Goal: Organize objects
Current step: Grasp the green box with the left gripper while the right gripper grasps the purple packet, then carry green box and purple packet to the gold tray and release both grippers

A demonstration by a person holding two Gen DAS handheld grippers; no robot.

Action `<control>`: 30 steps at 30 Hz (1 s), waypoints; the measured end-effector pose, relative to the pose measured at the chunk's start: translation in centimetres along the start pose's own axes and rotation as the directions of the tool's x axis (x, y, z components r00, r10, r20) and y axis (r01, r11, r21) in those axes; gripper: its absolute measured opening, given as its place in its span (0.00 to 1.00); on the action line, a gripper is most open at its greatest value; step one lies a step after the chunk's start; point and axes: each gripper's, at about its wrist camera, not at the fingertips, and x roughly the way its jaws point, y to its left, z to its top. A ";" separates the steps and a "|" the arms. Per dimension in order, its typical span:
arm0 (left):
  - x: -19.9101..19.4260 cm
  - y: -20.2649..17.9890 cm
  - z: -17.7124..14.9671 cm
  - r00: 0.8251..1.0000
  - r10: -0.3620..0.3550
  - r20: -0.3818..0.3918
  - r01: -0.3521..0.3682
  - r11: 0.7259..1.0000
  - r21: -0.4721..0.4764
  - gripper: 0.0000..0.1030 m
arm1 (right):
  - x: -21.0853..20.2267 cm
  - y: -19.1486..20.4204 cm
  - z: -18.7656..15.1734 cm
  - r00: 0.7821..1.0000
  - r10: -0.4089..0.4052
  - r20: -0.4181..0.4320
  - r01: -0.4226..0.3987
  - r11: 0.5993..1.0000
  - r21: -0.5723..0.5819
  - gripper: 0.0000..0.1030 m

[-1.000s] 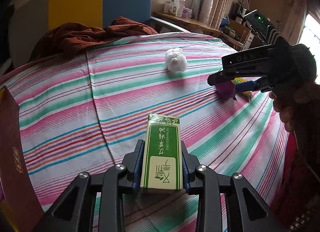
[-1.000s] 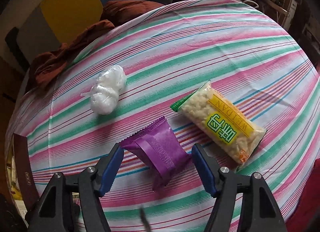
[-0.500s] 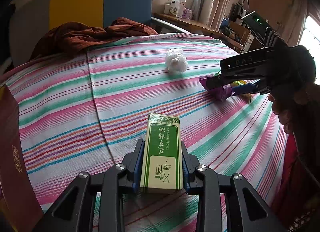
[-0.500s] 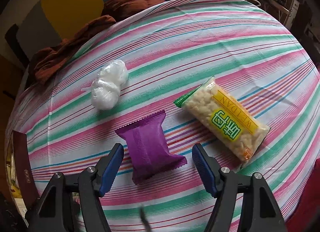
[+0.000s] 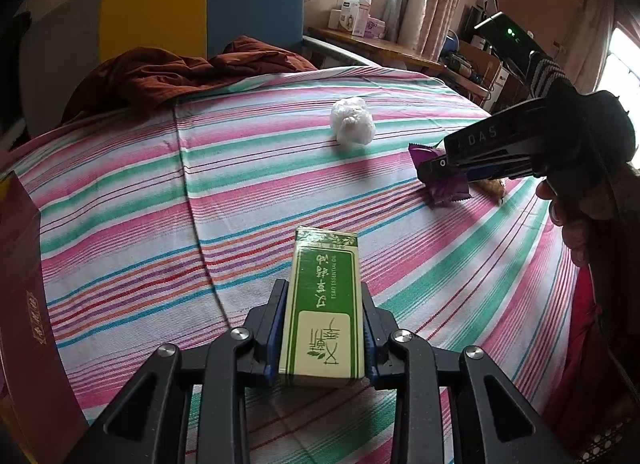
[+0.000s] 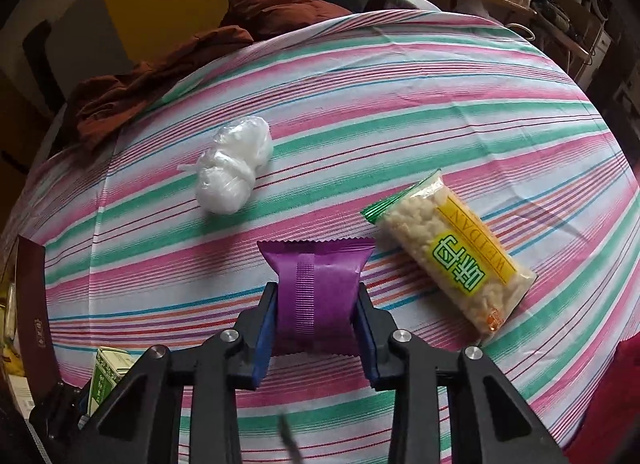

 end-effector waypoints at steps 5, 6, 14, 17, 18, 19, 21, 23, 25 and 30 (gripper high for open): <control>-0.6 0.0 0.3 1.000 0.010 -0.026 -0.011 1.000 -0.020 0.30 | -0.6 0.7 0.3 0.997 0.077 0.020 -0.077 0.997 -0.027 0.34; -1.1 0.1 0.4 1.000 0.002 -0.027 -0.003 0.999 -0.040 0.30 | -0.7 1.1 0.3 0.995 0.095 0.026 -0.094 0.995 -0.040 0.34; -6.8 0.8 0.8 0.993 0.097 0.061 -0.094 0.994 -0.047 0.30 | -2.2 2.8 -0.1 0.985 0.156 0.073 -0.147 0.982 -0.120 0.34; -9.1 1.6 0.4 0.983 0.158 0.095 -0.152 0.987 -0.059 0.30 | -2.7 3.2 -0.2 0.982 0.166 0.088 -0.154 0.979 -0.133 0.34; -9.9 2.0 0.3 0.979 0.174 0.107 -0.168 0.983 -0.069 0.30 | -2.8 3.3 -0.2 0.981 0.168 0.092 -0.155 0.978 -0.137 0.34; -10.7 2.2 0.2 0.975 0.188 0.115 -0.180 0.981 -0.075 0.30 | -2.8 3.5 -0.2 0.981 0.171 0.095 -0.157 0.977 -0.141 0.34; -12.1 2.9 -0.1 0.966 0.220 0.136 -0.209 0.974 -0.090 0.30 | -3.1 3.8 -0.3 0.978 0.181 0.101 -0.164 0.975 -0.153 0.34; -13.7 3.7 -0.4 0.956 0.250 0.156 -0.235 0.966 -0.109 0.30 | -3.2 4.2 -0.4 0.977 0.185 0.102 -0.167 0.972 -0.166 0.34; -14.9 4.5 -0.8 0.946 0.277 0.168 -0.258 0.958 -0.128 0.31 | -3.2 4.7 -0.5 0.977 0.190 0.097 -0.171 0.969 -0.178 0.34; -17.1 6.5 -1.9 0.925 0.333 0.183 -0.303 0.937 -0.176 0.31 | -3.3 6.5 -1.3 0.981 0.175 0.078 -0.153 0.961 -0.232 0.34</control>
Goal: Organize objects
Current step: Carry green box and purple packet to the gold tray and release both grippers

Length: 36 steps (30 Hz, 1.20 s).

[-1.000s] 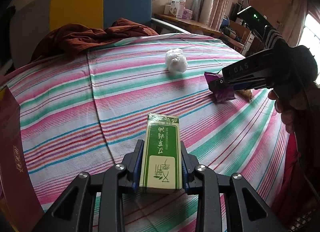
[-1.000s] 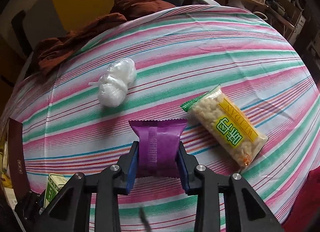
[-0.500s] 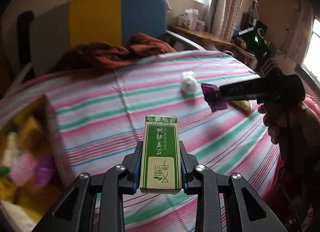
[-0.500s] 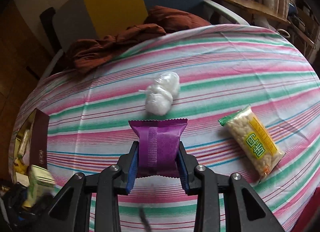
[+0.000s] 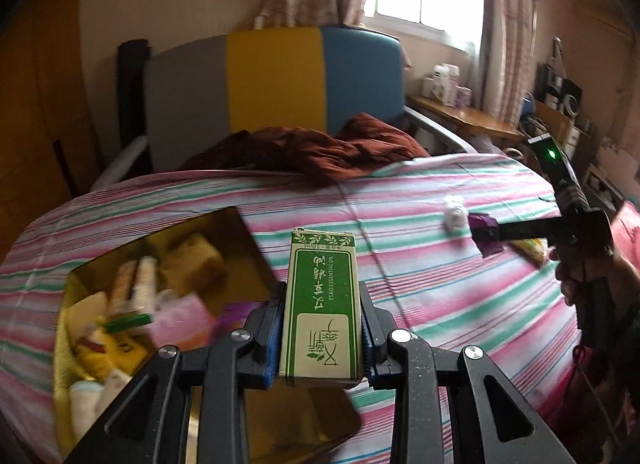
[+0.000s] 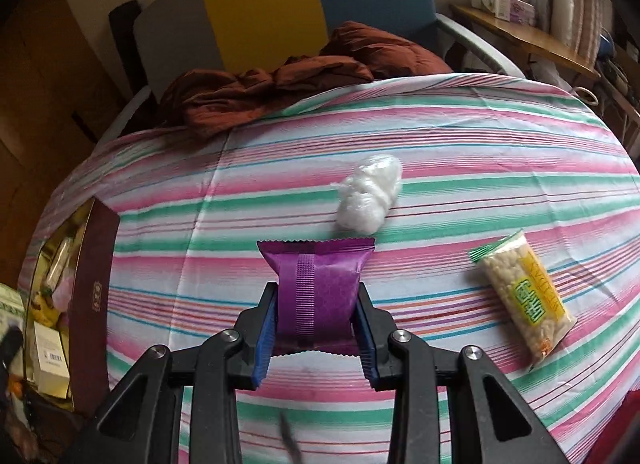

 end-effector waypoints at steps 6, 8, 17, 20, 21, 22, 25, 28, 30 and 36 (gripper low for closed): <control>-1.2 2.7 -0.6 0.999 0.039 0.015 -0.038 0.998 -0.050 0.31 | -0.7 4.5 -0.7 0.999 0.052 0.002 -0.052 0.996 -0.066 0.34; -1.4 3.4 -0.8 0.999 0.045 0.010 -0.045 0.997 -0.065 0.31 | -1.0 6.5 -1.0 0.996 0.087 0.006 -0.086 0.992 -0.089 0.34; -1.9 6.6 -2.2 0.997 0.078 -0.007 -0.078 0.987 -0.139 0.31 | -1.7 15.3 -2.1 0.969 0.247 -0.005 -0.244 0.953 -0.180 0.34; -2.1 8.3 -2.8 0.996 0.084 -0.018 -0.086 0.979 -0.184 0.31 | -1.8 18.3 -2.4 0.958 0.287 -0.018 -0.284 0.934 -0.218 0.34; -2.2 9.2 -3.0 0.996 0.084 -0.023 -0.087 0.974 -0.207 0.31 | -1.8 19.0 -2.5 0.955 0.297 -0.023 -0.294 0.928 -0.227 0.34; -2.4 10.0 -3.1 0.996 0.084 -0.026 -0.087 0.970 -0.228 0.31 | -1.8 19.9 -2.5 0.951 0.307 -0.027 -0.304 0.923 -0.237 0.34; -2.9 12.3 -3.6 0.994 0.105 -0.031 -0.109 0.953 -0.283 0.31 | -1.3 22.3 -2.3 0.944 0.326 -0.044 -0.326 0.909 -0.259 0.34; -3.4 14.3 -4.2 0.993 0.116 -0.036 -0.121 0.935 -0.333 0.31 | -0.5 24.5 -1.9 0.939 0.339 -0.061 -0.343 0.900 -0.270 0.34; -3.6 15.3 -4.5 0.992 0.120 -0.035 -0.125 0.927 -0.353 0.31 | 0.1 25.5 -1.5 0.936 0.345 -0.071 -0.350 0.896 -0.273 0.34; -3.1 16.3 -4.3 0.997 0.072 -0.036 -0.080 0.910 -0.408 0.31 | 1.5 27.4 0.4 0.931 0.359 -0.060 -0.363 0.903 -0.232 0.43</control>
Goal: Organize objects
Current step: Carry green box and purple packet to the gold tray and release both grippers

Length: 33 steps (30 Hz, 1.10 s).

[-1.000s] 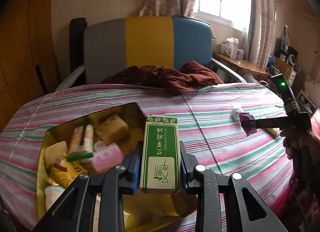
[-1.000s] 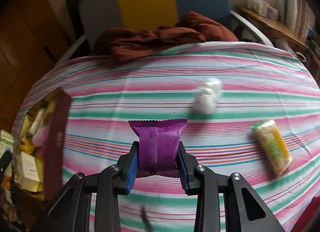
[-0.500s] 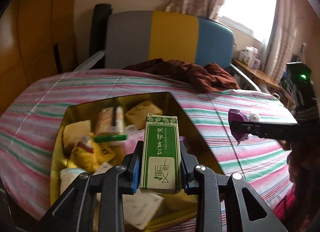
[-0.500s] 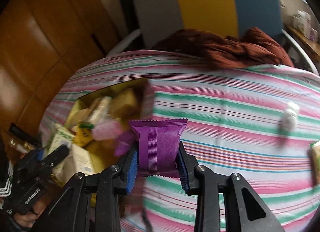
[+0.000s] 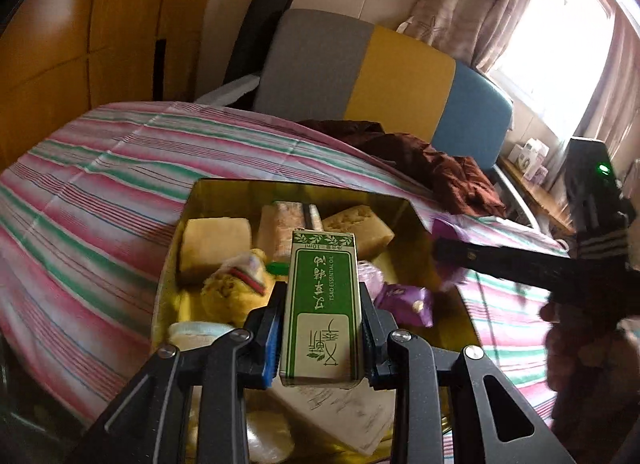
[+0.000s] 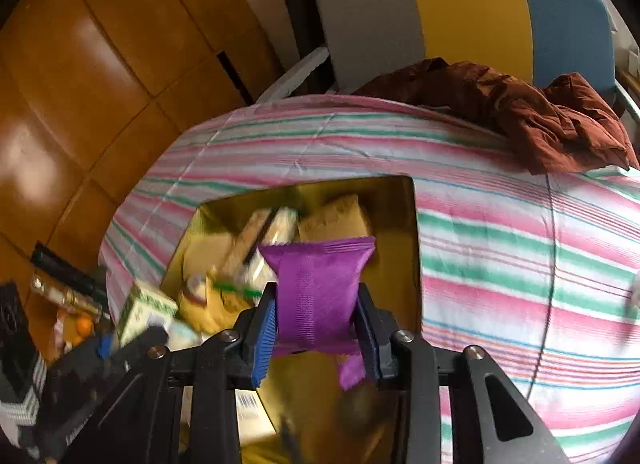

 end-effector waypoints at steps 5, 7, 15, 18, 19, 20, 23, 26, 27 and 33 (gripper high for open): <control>0.7 -1.2 0.5 1.000 -0.026 0.015 0.026 1.000 0.013 0.49 | -0.3 -0.3 0.2 1.000 -0.005 0.013 0.005 1.000 0.021 0.47; 1.0 -1.4 0.2 1.000 -0.022 0.003 0.022 0.999 0.026 0.49 | -0.4 -0.4 -0.2 1.000 -0.014 0.011 0.013 1.000 0.022 0.47; 0.5 -1.5 -0.5 0.999 0.047 0.014 -0.048 0.997 0.063 0.54 | -0.8 -0.7 -2.5 0.997 -0.078 0.000 0.078 0.997 0.020 0.47; -0.1 -1.6 -0.5 0.997 0.068 0.034 -0.070 0.995 0.072 0.56 | -1.3 -0.3 -3.2 0.994 -0.112 0.013 0.112 0.994 0.003 0.48; -0.3 -1.7 -0.6 0.996 0.074 0.041 -0.077 0.994 0.079 0.56 | -1.4 -0.1 -3.4 0.992 -0.123 0.017 0.123 0.992 -0.005 0.48; -0.6 -1.8 -0.7 0.996 0.080 0.049 -0.084 0.993 0.086 0.57 | -1.6 0.1 -3.6 0.991 -0.131 0.021 0.131 0.991 -0.015 0.48; -1.1 -2.0 -0.8 0.994 0.089 0.059 -0.094 0.991 0.094 0.59 | -1.9 0.7 -4.1 0.986 -0.164 0.033 0.165 0.985 -0.045 0.48; -1.6 -2.1 -0.9 0.993 0.098 0.069 -0.105 0.989 0.100 0.59 | -2.2 1.2 -4.6 0.982 -0.185 0.048 0.187 0.981 -0.059 0.48; -1.7 -2.1 -0.9 0.992 0.101 0.073 -0.108 0.989 0.103 0.59 | -2.3 1.3 -4.7 0.980 -0.190 0.051 0.193 0.979 -0.062 0.48; -2.2 -2.5 -1.2 0.989 0.116 0.087 -0.126 0.985 0.116 0.59 | -2.9 1.8 -5.7 0.969 -0.236 0.071 0.242 0.966 -0.089 0.48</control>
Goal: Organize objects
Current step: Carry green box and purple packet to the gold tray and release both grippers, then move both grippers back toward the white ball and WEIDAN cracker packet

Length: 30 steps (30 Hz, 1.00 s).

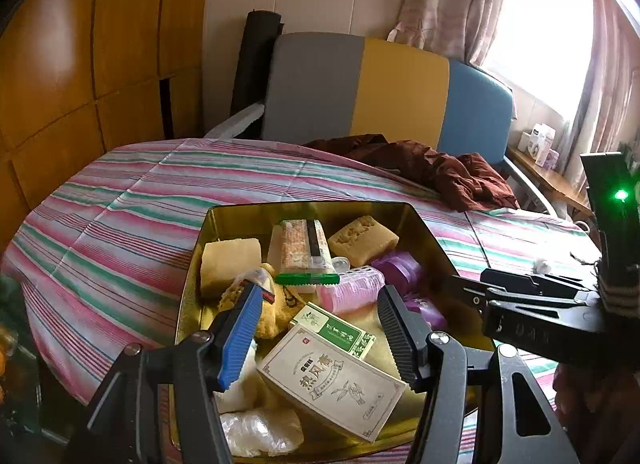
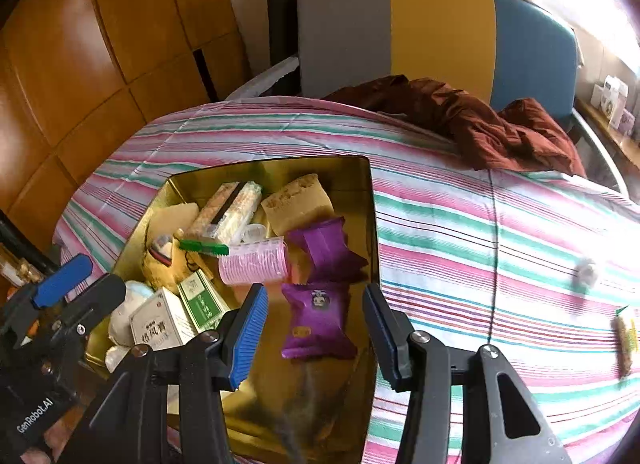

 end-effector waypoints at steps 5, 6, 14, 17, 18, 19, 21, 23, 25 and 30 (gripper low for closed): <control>0.0 -0.5 -0.3 1.000 -0.008 -0.005 0.008 1.000 0.012 0.61 | -0.6 -0.1 -0.5 0.999 -0.047 0.014 0.047 0.999 -0.016 0.48; -0.1 -0.6 -0.4 1.000 -0.010 -0.005 0.010 1.000 0.014 0.61 | -0.6 -0.2 -0.5 0.998 -0.054 0.016 0.054 0.998 -0.016 0.48; 0.4 -1.0 -0.9 1.000 -0.010 -0.027 0.011 1.000 0.022 0.62 | -1.0 -1.0 -1.3 0.996 -0.092 0.018 0.092 0.995 -0.023 0.48; 0.4 -1.4 -1.0 0.999 -0.012 -0.031 0.013 0.999 0.031 0.62 | -1.1 -1.4 -1.5 0.995 -0.103 0.016 0.103 0.994 -0.026 0.48; 0.4 -1.6 -1.0 0.999 -0.013 -0.031 0.014 0.999 0.038 0.62 | -1.1 -1.6 -1.6 0.994 -0.107 0.017 0.108 0.994 -0.027 0.48; 0.4 -1.7 -1.0 0.999 -0.014 -0.031 0.015 0.999 0.041 0.62 | -1.1 -1.7 -1.6 0.994 -0.111 0.017 0.111 0.993 -0.027 0.48; 0.4 -2.0 -1.0 0.999 -0.016 -0.032 0.018 0.998 0.053 0.62 | -1.2 -2.1 -1.8 0.993 -0.119 0.015 0.119 0.993 -0.026 0.48; 0.4 -2.4 -1.0 0.999 -0.017 -0.036 0.020 0.998 0.066 0.62 | -1.2 -2.6 -2.0 0.992 -0.126 0.010 0.126 0.992 -0.020 0.48; 0.5 -2.9 -0.9 0.999 -0.020 -0.038 0.023 0.996 0.082 0.62 | -1.2 -3.1 -2.1 0.991 -0.132 0.007 0.132 0.991 -0.015 0.48; 0.3 -4.2 -0.7 0.999 -0.028 -0.035 0.032 0.992 0.121 0.63 | -1.5 -5.0 -2.7 0.989 -0.149 -0.001 0.149 0.989 0.011 0.48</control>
